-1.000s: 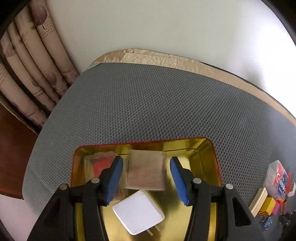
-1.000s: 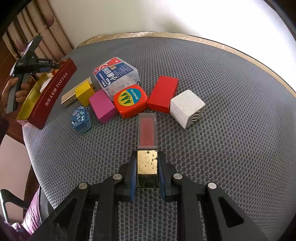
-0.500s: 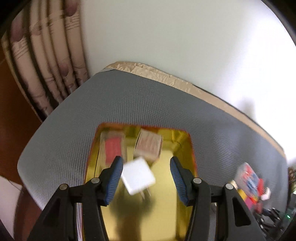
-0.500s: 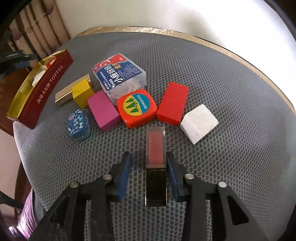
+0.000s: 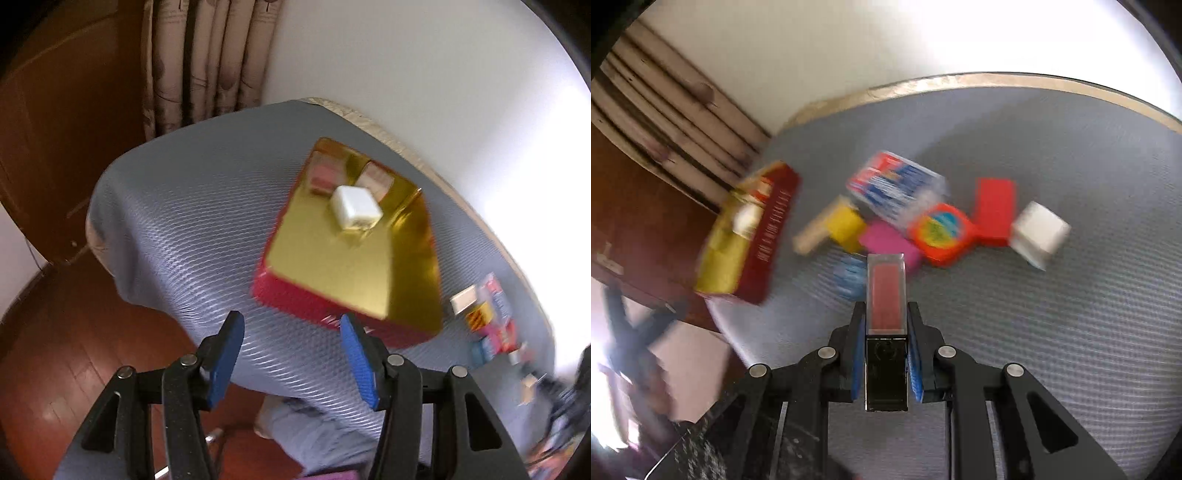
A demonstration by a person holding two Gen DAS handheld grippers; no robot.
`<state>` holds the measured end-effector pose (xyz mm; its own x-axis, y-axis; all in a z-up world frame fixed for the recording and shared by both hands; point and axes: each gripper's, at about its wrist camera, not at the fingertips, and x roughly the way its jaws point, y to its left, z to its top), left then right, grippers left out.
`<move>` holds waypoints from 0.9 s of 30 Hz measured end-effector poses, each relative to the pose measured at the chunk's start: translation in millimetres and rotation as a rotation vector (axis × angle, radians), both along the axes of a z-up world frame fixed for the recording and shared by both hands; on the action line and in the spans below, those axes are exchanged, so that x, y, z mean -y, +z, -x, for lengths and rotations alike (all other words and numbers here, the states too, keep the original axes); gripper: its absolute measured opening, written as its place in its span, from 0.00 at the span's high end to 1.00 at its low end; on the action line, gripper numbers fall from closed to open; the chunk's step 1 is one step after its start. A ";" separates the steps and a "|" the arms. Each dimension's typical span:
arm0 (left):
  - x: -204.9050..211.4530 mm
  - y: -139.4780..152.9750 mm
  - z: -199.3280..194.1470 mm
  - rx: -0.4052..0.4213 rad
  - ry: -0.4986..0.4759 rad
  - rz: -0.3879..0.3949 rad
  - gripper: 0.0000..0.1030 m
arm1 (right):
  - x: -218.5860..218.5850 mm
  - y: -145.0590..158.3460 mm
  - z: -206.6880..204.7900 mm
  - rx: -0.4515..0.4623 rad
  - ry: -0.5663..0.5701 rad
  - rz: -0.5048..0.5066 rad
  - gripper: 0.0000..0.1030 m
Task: Organize rigid objects
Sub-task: 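Release the wooden cube into the tin with the left gripper, then lower the gold bar into the tin and open the right gripper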
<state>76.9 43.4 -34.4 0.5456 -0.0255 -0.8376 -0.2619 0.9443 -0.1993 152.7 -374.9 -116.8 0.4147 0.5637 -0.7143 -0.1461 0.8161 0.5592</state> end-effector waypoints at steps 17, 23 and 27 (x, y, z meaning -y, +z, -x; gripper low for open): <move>16.8 -26.7 8.2 -0.043 -0.122 -0.064 0.46 | -188.3 51.0 -104.0 -0.056 0.104 -0.225 0.81; 19.3 -28.7 6.2 -0.069 -0.156 -0.061 0.46 | -215.0 40.8 -137.7 -0.089 0.084 -0.194 0.81; 16.7 -31.6 3.3 -0.083 -0.154 -0.044 0.46 | -226.2 33.2 -152.1 -0.110 0.073 -0.181 0.81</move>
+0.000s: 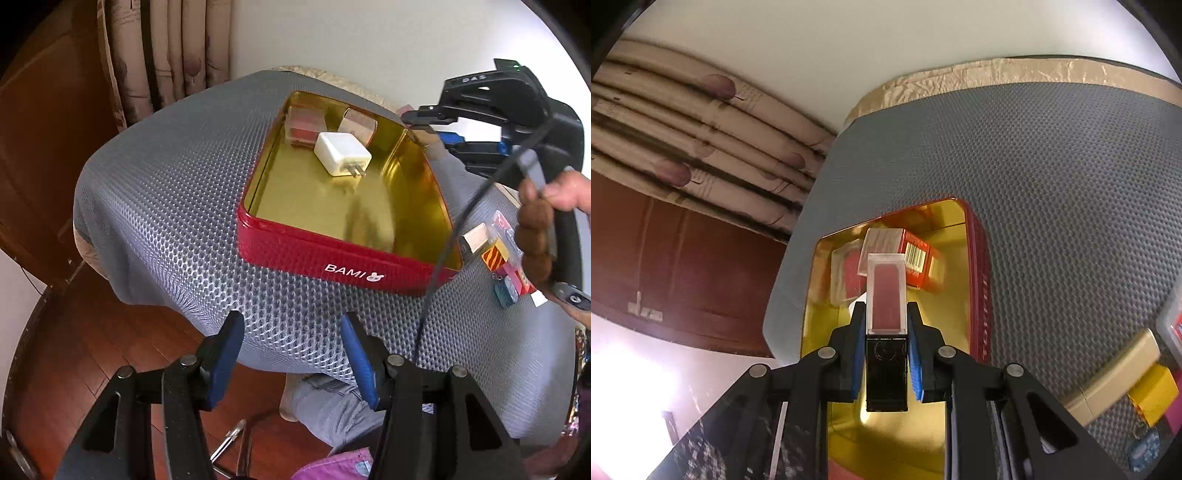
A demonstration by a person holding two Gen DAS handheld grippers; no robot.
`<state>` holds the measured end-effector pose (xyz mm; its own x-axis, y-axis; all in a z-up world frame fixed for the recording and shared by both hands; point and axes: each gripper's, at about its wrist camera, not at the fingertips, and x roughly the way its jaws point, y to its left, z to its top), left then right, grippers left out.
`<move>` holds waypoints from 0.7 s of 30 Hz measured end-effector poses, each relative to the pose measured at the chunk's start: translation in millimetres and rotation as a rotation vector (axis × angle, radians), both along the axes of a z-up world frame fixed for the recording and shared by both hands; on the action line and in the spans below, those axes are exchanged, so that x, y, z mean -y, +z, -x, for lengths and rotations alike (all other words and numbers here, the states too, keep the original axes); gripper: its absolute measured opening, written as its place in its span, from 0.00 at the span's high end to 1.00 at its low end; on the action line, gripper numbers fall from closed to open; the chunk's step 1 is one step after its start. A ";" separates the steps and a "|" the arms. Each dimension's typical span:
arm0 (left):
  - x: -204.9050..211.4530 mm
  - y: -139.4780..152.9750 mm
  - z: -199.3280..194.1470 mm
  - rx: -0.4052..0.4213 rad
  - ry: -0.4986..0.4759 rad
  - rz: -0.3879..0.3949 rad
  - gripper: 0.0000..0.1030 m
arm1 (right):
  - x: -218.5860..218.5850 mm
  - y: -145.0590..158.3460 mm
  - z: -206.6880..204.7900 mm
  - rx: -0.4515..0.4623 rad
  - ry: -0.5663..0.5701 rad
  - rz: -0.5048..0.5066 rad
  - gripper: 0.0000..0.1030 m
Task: Organize rigid objects
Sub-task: 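Lower the gold bar into the tin and open the right gripper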
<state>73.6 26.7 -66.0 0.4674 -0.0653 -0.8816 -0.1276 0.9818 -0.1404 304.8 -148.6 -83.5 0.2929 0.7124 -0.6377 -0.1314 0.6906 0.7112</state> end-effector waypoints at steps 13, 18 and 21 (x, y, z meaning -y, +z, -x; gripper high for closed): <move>-3.0 -5.5 -1.7 -0.037 0.003 0.023 0.46 | -20.0 -22.7 -17.3 -0.015 -0.041 0.070 0.81; -1.1 -6.6 -2.7 -0.043 -0.003 0.016 0.46 | -27.3 -24.4 -24.5 -0.002 -0.051 0.103 0.80; -0.3 -6.7 -3.3 -0.041 -0.003 0.008 0.46 | -28.9 -21.8 -27.2 0.011 -0.054 0.097 0.80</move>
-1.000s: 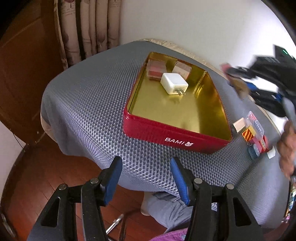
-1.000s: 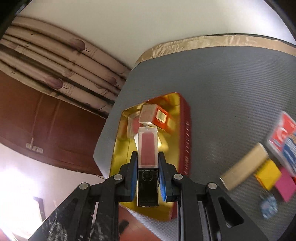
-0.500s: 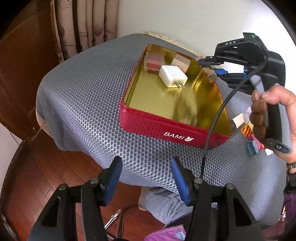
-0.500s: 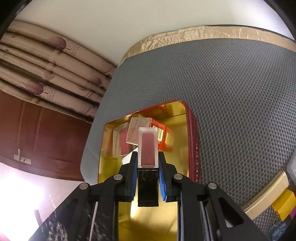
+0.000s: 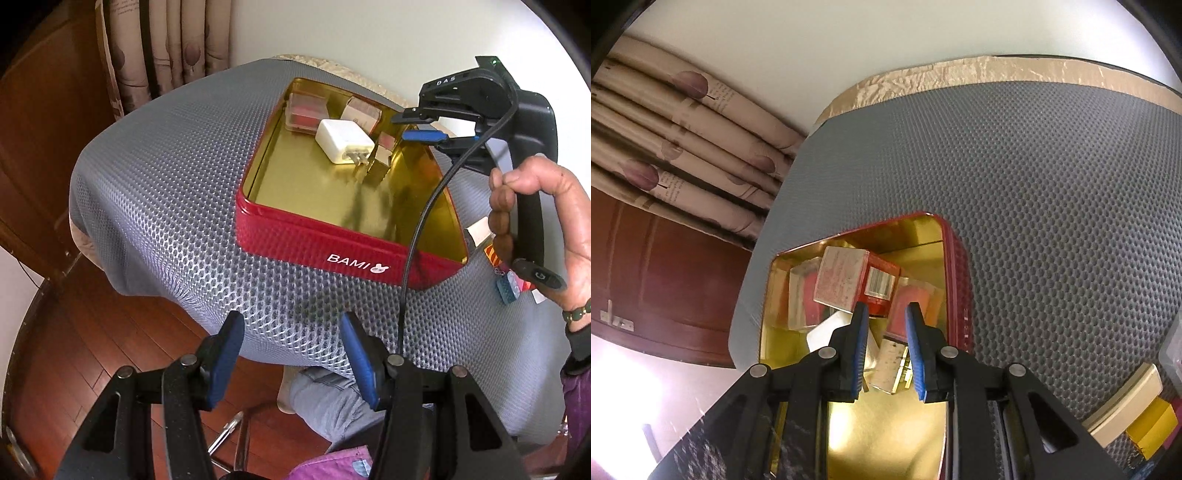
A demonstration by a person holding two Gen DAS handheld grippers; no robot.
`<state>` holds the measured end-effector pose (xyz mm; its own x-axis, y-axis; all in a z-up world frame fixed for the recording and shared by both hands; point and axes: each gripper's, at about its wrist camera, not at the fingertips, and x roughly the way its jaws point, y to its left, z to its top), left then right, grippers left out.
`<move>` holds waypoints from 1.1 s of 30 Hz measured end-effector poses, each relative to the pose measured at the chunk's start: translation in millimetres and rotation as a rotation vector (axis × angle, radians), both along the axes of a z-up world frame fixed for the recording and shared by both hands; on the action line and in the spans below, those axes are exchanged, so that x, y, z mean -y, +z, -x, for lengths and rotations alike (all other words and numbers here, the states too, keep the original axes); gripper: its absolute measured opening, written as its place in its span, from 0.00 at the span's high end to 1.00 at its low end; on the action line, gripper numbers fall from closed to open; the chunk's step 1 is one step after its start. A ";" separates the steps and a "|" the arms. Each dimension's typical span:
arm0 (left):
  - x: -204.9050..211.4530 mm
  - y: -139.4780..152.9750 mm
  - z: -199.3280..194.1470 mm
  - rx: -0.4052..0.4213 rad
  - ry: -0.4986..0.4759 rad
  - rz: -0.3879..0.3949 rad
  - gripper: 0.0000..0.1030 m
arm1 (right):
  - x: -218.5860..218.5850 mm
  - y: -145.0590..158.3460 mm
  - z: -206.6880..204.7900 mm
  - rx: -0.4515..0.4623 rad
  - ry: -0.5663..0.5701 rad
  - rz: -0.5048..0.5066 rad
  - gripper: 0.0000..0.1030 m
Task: Organize rigid objects
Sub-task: 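Lower the gold bar into the tin and open the right gripper, then move the left gripper to the blue keychain and grasp it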
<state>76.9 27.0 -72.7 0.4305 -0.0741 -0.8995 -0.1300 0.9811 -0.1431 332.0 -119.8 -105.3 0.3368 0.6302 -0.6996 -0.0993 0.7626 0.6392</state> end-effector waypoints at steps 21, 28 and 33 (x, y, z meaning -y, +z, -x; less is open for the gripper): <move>60.0 15.0 20.5 0.103 -0.227 -0.127 0.46 | 295.7 -35.4 226.0 0.269 -0.468 0.722 0.12; 128.1 23.5 15.1 0.086 -0.471 0.008 0.46 | 362.8 -66.2 234.3 0.179 -0.563 0.645 0.10; 189.5 19.3 -20.1 0.002 -0.559 0.083 0.46 | 379.3 -73.1 228.1 0.162 -0.536 0.533 0.05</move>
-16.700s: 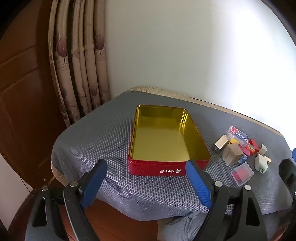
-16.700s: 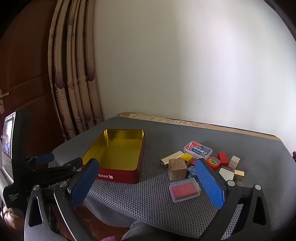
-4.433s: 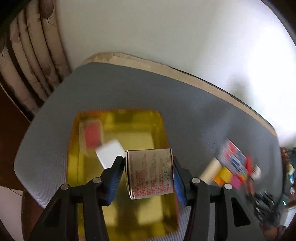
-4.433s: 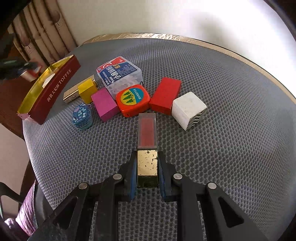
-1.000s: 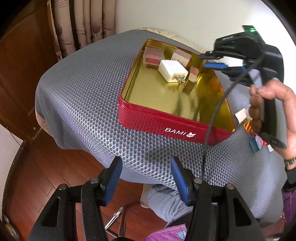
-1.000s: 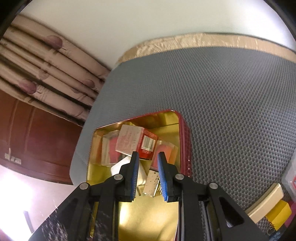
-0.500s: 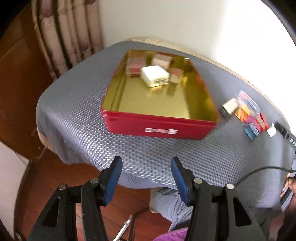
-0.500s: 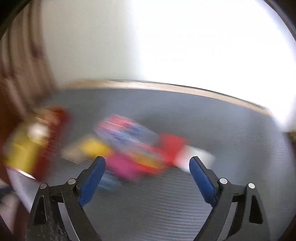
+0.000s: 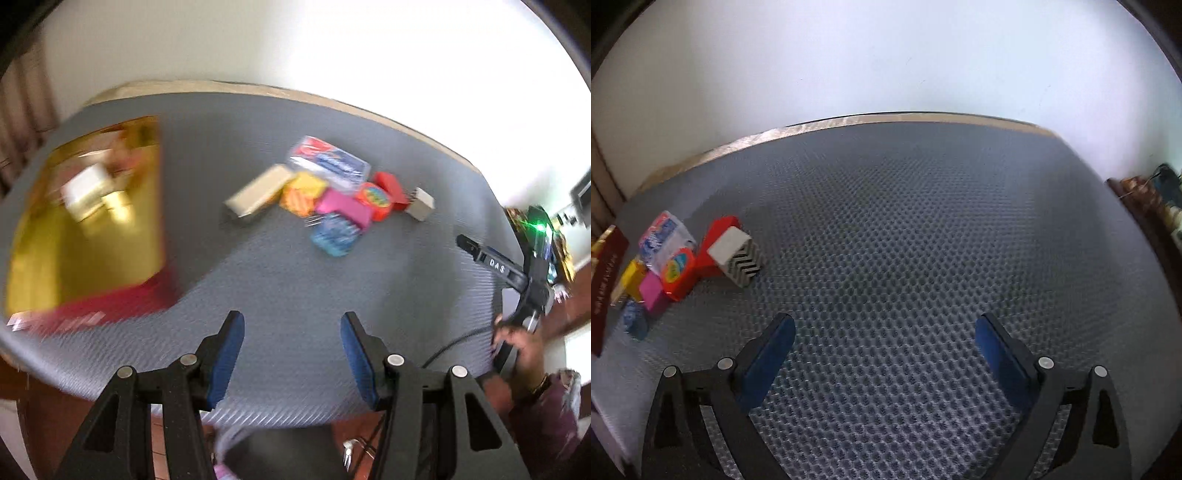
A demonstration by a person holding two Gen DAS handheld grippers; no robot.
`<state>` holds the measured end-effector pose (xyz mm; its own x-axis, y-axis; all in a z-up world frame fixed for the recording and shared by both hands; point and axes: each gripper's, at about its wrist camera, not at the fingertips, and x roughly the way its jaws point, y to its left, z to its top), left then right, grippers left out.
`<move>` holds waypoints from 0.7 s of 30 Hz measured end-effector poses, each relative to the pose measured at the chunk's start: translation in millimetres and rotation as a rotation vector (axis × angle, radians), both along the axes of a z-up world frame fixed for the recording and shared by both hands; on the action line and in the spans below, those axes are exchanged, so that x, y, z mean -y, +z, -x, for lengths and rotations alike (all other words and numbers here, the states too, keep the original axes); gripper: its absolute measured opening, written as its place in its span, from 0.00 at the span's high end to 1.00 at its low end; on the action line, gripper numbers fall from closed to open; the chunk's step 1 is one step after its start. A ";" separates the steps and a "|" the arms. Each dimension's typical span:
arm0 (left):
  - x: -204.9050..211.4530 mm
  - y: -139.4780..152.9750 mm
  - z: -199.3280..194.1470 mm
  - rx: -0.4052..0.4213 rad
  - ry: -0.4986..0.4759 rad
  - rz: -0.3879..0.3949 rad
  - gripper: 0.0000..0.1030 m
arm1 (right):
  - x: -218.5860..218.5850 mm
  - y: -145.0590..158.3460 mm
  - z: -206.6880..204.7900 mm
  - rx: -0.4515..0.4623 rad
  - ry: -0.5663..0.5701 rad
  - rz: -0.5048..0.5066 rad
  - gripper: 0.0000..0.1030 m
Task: Organize rigid objects
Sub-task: 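Move the left gripper to the blue keychain and grasp it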
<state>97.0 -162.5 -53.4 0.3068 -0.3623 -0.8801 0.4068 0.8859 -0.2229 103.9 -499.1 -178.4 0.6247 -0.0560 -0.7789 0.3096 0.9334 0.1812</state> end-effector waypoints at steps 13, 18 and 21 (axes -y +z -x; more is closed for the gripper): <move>64.1 -33.9 -85.7 -0.242 0.129 0.073 0.46 | 42.0 -1.4 11.9 0.131 0.067 -0.185 0.04; 74.6 -45.4 -96.8 -0.275 0.161 0.060 0.46 | 47.0 -1.1 18.5 0.147 0.094 -0.220 0.04; 78.9 -50.3 -97.7 -0.273 0.168 0.027 0.46 | 33.6 2.7 23.8 0.148 0.100 -0.236 0.04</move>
